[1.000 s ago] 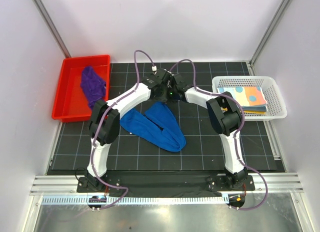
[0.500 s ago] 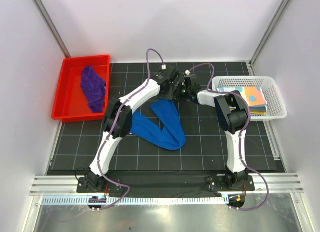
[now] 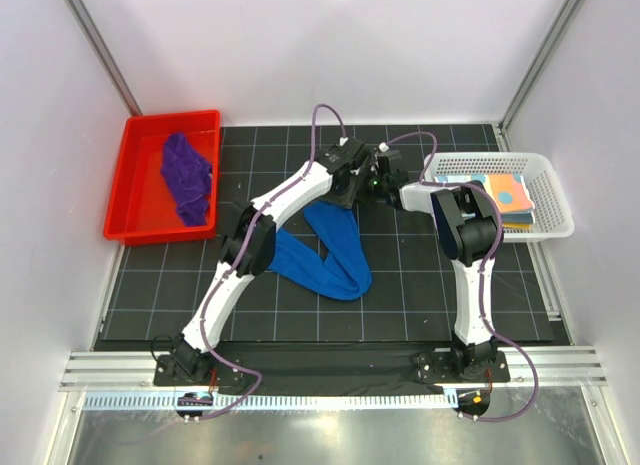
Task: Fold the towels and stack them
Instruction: Flatten out the crumpled towel
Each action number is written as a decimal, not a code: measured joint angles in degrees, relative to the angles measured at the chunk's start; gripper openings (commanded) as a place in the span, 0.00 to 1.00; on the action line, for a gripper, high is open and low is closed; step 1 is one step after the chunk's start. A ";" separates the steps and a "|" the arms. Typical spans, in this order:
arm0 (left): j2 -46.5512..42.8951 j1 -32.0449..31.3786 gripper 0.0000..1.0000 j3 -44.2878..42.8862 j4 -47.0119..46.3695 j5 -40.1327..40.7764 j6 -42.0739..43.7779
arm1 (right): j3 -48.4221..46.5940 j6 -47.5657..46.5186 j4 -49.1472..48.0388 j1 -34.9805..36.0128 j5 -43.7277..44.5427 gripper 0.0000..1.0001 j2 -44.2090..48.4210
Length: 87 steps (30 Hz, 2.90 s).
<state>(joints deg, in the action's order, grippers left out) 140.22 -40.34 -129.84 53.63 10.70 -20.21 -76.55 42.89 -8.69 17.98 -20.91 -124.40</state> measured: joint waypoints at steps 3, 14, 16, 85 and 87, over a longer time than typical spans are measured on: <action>0.46 -0.07 0.47 0.33 0.04 0.17 0.81 | 0.04 0.85 -0.79 -0.37 -1.01 0.01 -0.37; 0.55 -0.70 0.44 2.36 -1.09 0.52 2.93 | 0.35 1.99 -2.86 -0.96 -2.64 0.01 -1.14; 0.55 -0.72 0.44 3.54 -1.57 0.72 2.97 | 0.37 2.19 -3.32 -1.09 -2.91 0.01 -1.29; -6.56 3.34 0.62 12.07 -20.02 1.42 -6.08 | 1.51 -3.56 -0.02 -2.73 8.37 0.01 2.03; -4.96 3.34 0.61 10.97 -19.67 1.77 -5.73 | 1.51 -3.56 -0.02 -2.73 8.37 0.01 2.03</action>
<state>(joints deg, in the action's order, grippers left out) 135.26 -36.99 -118.87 33.95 12.47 -25.93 -75.05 39.33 -8.71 15.25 -12.53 -122.37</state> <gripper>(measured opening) 0.624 0.056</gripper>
